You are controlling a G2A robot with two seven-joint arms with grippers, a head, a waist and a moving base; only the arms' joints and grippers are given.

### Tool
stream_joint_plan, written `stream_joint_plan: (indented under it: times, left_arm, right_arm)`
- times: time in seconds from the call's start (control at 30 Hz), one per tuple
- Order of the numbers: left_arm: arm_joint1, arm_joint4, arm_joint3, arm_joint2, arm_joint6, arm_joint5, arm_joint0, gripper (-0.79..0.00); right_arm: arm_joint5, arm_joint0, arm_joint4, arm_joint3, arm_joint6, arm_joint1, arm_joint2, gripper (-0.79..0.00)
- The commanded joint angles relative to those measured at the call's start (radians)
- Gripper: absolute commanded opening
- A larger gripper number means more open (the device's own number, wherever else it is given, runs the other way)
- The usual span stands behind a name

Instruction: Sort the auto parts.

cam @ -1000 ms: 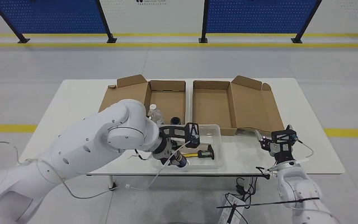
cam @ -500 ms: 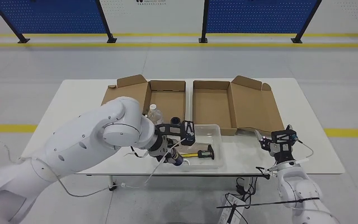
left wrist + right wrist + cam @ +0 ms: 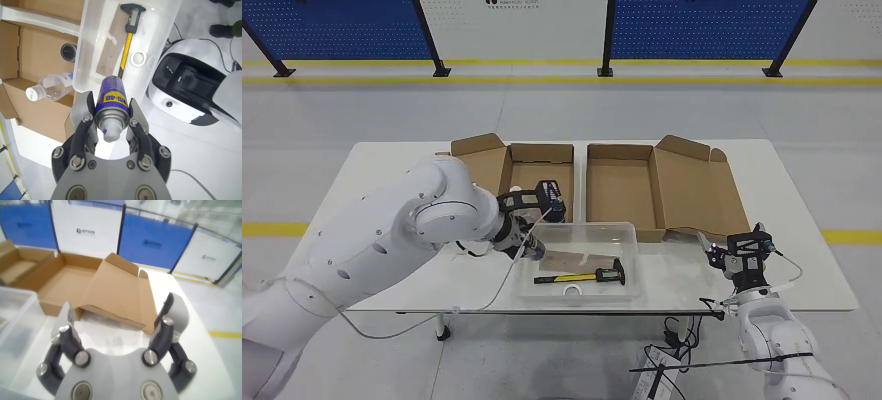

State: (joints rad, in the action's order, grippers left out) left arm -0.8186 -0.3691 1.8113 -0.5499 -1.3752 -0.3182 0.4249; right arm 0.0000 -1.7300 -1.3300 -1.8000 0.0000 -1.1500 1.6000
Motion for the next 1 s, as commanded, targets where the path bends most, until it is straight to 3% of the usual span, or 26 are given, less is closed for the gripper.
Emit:
stream_joint_plan:
  times: [0.0, 0.47, 0.6, 0.97]
  left_arm:
    - [0.009, -0.008, -0.003, -0.019, -0.004, 0.015, 0.012, -0.785]
    - [0.065, -0.158, -0.029, -0.119, -0.003, 0.129, 0.128, -0.785]
    - [0.056, -0.235, -0.029, -0.101, 0.021, 0.239, 0.151, -0.785]
    - [0.006, -0.375, -0.112, -0.055, 0.070, 0.367, 0.118, -0.785]
  right_arm:
    - [0.000, 0.000, 0.000, 0.000, 0.000, 0.000, 0.000, 0.000]
    - [0.000, 0.000, 0.000, 0.000, 0.000, 0.000, 0.000, 0.000]
    - [0.000, 0.000, 0.000, 0.000, 0.000, 0.000, 0.000, 0.000]
    - [0.000, 0.000, 0.000, 0.000, 0.000, 0.000, 0.000, 0.000]
